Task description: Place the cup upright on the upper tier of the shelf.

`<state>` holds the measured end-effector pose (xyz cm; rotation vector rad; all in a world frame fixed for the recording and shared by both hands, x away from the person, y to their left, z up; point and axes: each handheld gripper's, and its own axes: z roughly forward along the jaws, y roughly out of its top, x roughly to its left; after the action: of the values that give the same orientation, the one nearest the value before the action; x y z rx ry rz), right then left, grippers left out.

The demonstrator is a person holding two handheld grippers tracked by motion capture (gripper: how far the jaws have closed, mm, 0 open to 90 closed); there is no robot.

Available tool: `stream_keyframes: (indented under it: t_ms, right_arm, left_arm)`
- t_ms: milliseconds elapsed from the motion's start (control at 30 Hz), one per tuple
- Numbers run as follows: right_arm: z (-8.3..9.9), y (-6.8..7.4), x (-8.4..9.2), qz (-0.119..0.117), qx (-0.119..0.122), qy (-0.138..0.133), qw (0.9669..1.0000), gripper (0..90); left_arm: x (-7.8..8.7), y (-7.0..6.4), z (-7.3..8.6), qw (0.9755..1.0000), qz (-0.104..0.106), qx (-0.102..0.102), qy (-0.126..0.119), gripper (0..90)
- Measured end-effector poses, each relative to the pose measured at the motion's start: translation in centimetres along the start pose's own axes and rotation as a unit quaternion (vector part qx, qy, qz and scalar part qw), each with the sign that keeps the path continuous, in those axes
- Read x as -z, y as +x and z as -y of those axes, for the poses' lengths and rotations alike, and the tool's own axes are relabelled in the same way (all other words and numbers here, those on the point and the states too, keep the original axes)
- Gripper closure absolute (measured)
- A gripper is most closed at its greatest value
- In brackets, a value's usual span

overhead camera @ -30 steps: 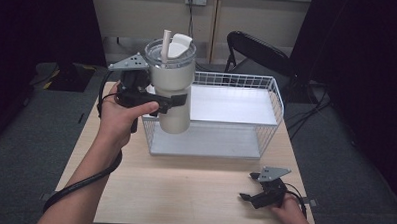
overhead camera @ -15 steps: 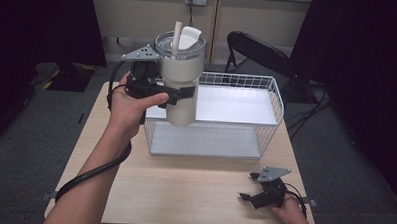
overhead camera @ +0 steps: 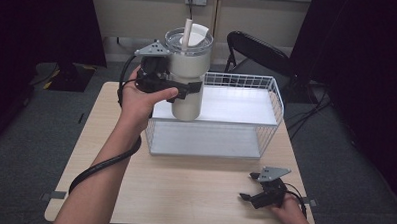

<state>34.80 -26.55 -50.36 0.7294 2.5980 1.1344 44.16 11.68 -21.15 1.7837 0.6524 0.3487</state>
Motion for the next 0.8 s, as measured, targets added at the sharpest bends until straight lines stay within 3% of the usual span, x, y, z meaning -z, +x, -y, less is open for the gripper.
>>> stream_keyframes:
  t_ms: [800]
  right_arm:
    - [0.0, 0.0, 0.0, 0.000, 0.000, 0.000, 1.0000, 12.7]
  left_arm:
    - [-3.5, 0.6, -0.9, 0.9997, -0.024, -0.011, -0.001, 9.2]
